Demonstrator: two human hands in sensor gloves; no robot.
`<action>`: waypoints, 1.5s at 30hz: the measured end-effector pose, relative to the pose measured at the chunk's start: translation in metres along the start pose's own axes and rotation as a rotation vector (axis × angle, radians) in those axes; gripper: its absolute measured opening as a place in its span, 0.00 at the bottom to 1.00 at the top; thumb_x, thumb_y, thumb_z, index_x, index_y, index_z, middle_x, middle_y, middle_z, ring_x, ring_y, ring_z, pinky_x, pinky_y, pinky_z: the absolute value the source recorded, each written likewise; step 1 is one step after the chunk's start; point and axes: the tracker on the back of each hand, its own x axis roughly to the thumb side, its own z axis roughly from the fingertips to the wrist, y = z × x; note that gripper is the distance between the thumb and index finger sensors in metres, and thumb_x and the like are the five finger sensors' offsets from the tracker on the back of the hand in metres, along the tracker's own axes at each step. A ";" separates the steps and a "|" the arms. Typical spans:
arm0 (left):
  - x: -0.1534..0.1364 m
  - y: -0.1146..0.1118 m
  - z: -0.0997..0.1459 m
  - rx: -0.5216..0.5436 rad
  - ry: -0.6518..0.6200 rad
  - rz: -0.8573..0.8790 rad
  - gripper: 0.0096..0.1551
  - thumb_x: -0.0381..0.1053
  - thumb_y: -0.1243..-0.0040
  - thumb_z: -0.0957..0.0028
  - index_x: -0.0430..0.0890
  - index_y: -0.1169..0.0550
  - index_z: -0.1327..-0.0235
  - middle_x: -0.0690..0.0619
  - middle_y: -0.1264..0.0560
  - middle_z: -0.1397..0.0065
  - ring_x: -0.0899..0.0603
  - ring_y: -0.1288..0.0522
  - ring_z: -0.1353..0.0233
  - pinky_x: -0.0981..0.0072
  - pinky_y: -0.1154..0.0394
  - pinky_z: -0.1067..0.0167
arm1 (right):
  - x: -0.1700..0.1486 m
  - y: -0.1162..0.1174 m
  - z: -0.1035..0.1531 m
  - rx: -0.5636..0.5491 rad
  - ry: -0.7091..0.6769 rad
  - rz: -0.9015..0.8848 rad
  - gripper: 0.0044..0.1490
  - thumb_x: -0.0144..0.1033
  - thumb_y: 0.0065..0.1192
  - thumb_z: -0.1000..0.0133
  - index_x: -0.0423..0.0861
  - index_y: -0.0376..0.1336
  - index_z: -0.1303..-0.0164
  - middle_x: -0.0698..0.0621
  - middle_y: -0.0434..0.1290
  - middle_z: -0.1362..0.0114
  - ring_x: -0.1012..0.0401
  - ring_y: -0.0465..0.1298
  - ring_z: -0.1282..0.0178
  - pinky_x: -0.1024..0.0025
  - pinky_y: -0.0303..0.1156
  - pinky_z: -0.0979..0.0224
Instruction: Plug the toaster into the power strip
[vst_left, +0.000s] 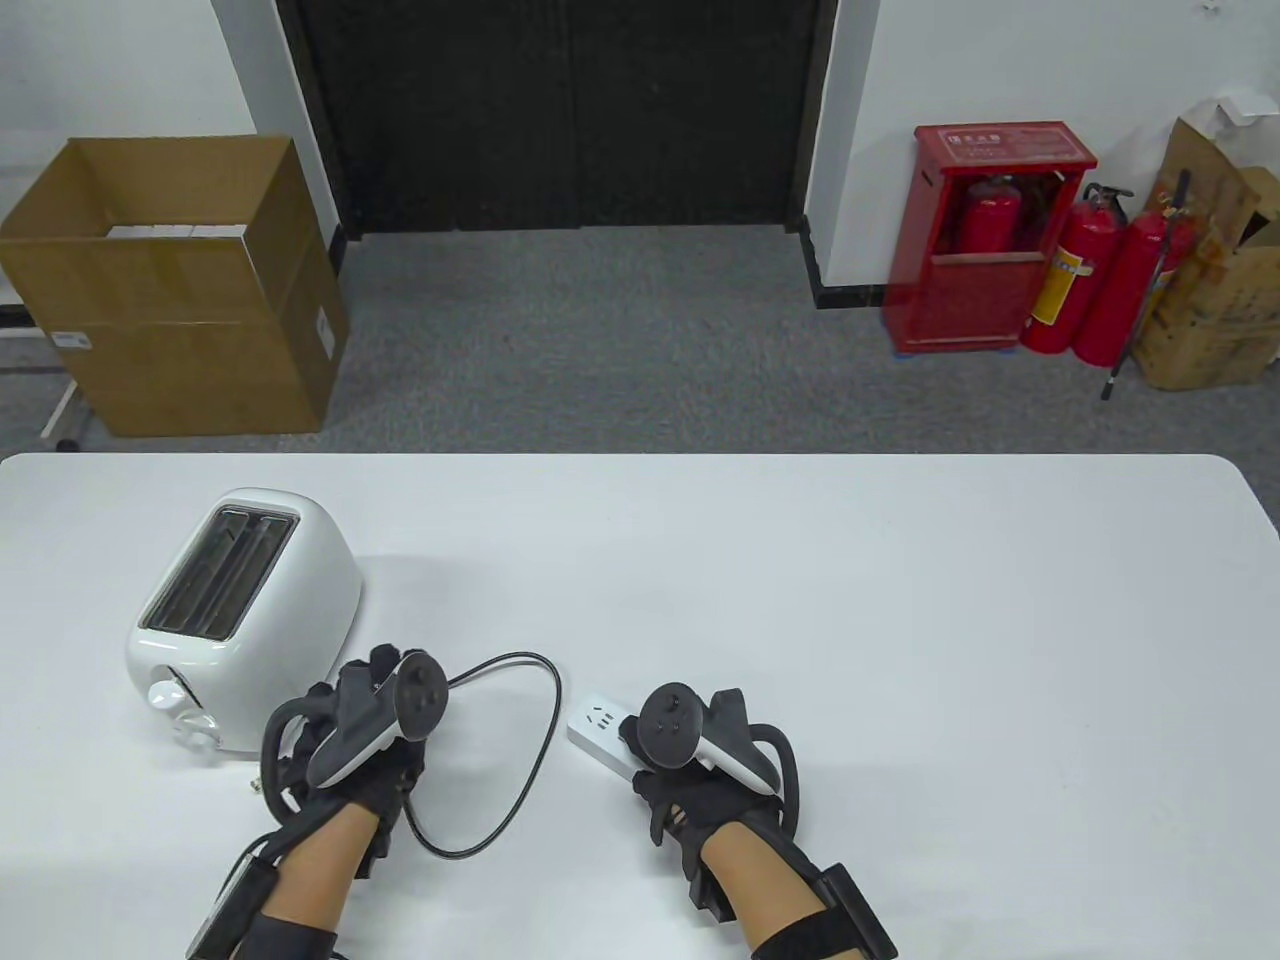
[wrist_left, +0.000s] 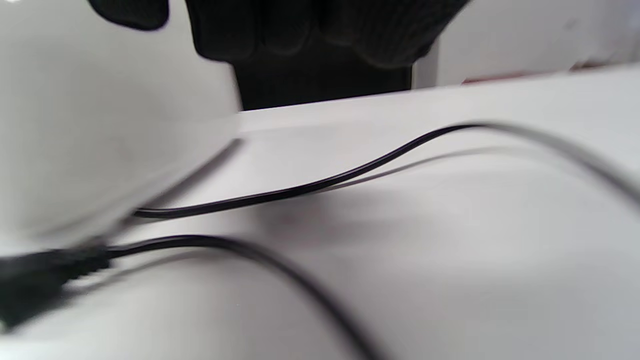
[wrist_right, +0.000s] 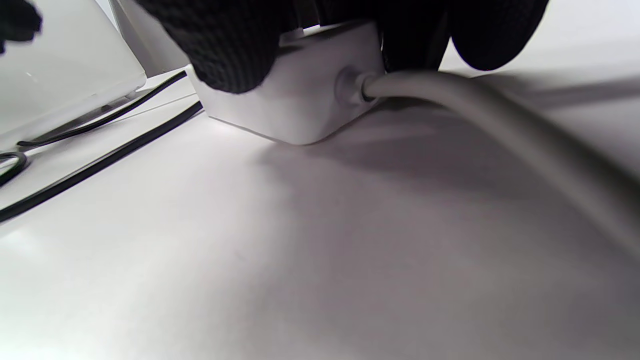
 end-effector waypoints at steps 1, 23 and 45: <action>-0.005 -0.010 -0.003 -0.064 0.086 -0.082 0.36 0.51 0.39 0.46 0.56 0.35 0.22 0.49 0.34 0.17 0.37 0.30 0.19 0.38 0.32 0.29 | 0.000 0.000 0.000 0.001 0.000 0.002 0.38 0.46 0.62 0.48 0.61 0.54 0.25 0.45 0.62 0.19 0.41 0.70 0.30 0.41 0.68 0.34; -0.015 -0.062 -0.015 -0.186 0.198 -0.304 0.28 0.50 0.36 0.46 0.54 0.28 0.30 0.55 0.24 0.28 0.42 0.21 0.31 0.40 0.26 0.35 | 0.002 0.001 0.001 0.016 0.008 -0.003 0.39 0.46 0.61 0.48 0.62 0.53 0.25 0.46 0.61 0.18 0.42 0.69 0.29 0.42 0.68 0.34; -0.008 -0.066 -0.011 -0.117 0.132 -0.375 0.31 0.49 0.44 0.45 0.56 0.36 0.27 0.53 0.22 0.36 0.44 0.20 0.38 0.44 0.26 0.34 | 0.003 0.001 0.002 0.016 0.013 0.002 0.39 0.46 0.61 0.48 0.62 0.53 0.25 0.46 0.61 0.18 0.42 0.69 0.29 0.42 0.68 0.34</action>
